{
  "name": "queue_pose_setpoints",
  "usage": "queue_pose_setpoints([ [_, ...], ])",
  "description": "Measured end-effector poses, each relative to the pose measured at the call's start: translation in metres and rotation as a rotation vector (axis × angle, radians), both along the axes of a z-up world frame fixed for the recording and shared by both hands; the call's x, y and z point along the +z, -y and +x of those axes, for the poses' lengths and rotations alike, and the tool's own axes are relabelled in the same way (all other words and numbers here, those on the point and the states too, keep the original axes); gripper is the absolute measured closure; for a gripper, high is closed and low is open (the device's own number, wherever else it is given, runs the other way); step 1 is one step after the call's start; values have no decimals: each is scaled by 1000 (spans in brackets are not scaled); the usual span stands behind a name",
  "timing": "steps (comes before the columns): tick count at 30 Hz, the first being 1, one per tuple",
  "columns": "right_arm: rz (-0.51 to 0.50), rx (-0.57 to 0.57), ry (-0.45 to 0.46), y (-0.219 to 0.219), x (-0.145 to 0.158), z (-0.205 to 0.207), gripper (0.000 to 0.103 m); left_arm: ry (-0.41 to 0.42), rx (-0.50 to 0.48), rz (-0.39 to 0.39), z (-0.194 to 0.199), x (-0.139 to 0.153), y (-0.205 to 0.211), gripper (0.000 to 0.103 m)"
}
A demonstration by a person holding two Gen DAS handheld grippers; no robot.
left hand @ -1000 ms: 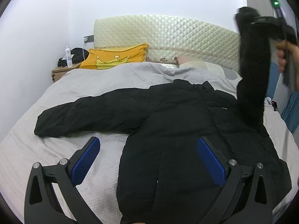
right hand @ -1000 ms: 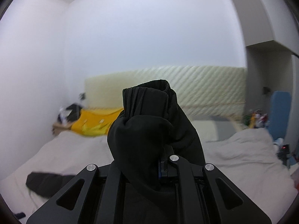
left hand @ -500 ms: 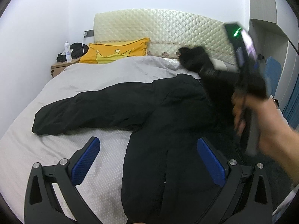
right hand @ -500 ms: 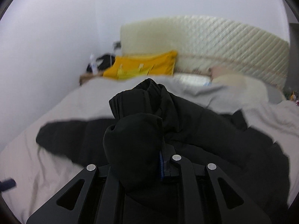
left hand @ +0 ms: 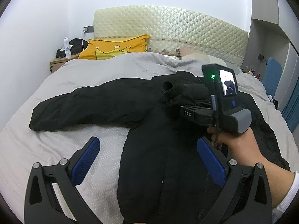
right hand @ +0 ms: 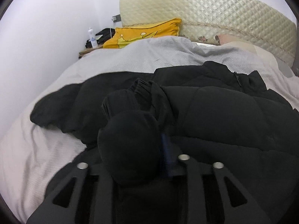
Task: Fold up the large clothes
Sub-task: 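Fold the held sleeve across the jacket body toward the left gripper, then release the sleeve on the jacket and move the left gripper to the other sleeve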
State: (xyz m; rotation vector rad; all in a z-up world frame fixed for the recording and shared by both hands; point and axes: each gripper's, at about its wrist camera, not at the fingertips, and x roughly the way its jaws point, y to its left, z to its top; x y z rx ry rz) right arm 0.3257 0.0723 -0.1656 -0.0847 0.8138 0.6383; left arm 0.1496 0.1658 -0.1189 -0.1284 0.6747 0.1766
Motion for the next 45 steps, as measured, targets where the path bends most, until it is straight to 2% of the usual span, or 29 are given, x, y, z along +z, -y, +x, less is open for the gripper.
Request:
queue_pose_setpoints([
  [2,14,13,-13,3,8,-4,58,3,-1,4,0,2,2,0],
  [6,29,40,-12,11,30,-15,57,11,-10,17,-3,9,9,0],
  [9,53,41,28,23,55,-24,55,20,-8,41,-7,18,15,0],
  [12,86,23,71,41,83,-33,45,46,-7,27,-15,32,19,0],
  [13,94,15,90,48,92,-35,37,55,-4,25,-17,36,20,0],
  [14,96,7,120,57,104,-40,35,69,0,21,-20,42,21,0],
  [20,103,-35,247,107,160,-65,35,96,-7,27,-29,56,34,0],
  [26,127,-112,338,162,199,-95,35,128,-40,20,-43,70,59,0],
  [29,136,-144,359,186,207,-115,35,147,-60,19,-53,76,73,0],
  [33,155,-172,355,212,204,-140,35,162,-83,11,-62,79,87,0],
  [38,194,-222,344,243,190,-171,35,164,-104,4,-68,77,98,0],
  [45,158,-249,357,260,166,-200,35,186,-123,-28,-74,76,106,0],
])
